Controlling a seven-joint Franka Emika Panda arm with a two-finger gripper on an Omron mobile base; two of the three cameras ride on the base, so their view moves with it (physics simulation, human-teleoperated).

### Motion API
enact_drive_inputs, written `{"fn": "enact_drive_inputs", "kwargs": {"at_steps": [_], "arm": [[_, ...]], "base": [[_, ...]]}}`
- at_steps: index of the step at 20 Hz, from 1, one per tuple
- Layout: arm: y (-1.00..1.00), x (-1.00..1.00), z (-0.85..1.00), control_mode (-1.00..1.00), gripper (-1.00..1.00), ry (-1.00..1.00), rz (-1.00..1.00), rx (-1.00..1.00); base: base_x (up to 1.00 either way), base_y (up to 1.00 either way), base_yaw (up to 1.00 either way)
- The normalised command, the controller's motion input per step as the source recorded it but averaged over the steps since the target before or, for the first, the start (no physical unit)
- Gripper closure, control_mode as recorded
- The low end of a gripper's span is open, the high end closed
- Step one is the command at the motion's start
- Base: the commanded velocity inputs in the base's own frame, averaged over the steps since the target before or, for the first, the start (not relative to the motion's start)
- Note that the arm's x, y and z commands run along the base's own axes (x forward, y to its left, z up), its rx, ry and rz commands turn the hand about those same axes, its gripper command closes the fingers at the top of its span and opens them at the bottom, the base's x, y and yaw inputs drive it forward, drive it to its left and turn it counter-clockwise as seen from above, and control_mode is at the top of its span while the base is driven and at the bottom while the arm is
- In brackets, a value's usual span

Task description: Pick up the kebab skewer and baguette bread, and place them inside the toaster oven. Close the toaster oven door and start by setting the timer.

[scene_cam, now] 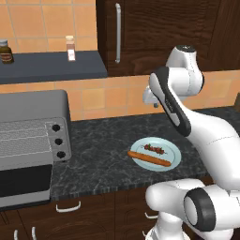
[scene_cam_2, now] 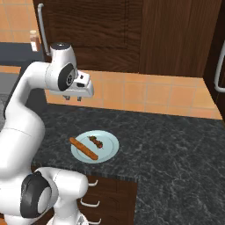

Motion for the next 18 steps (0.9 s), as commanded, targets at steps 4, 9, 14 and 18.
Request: {"fn": "enact_drive_inputs", "kwargs": {"at_steps": [4,9,14,18], "arm": [[-0.09,-0.59,0.0,-1.0,-1.0,0.0,-0.06,0.0],[-0.51,-1.0,0.0,-1.0,-1.0,0.0,-0.09,0.0],[-0.28,-0.93,-0.03,-1.0,-1.0,0.0,-0.08,-0.01],[0.15,-0.51,0.0,-1.0,-1.0,0.0,-0.01,-0.05]], "base": [[0.0,0.0,0.0],[0.0,0.0,0.0],[0.0,0.0,0.0],[0.0,0.0,0.0]]}}
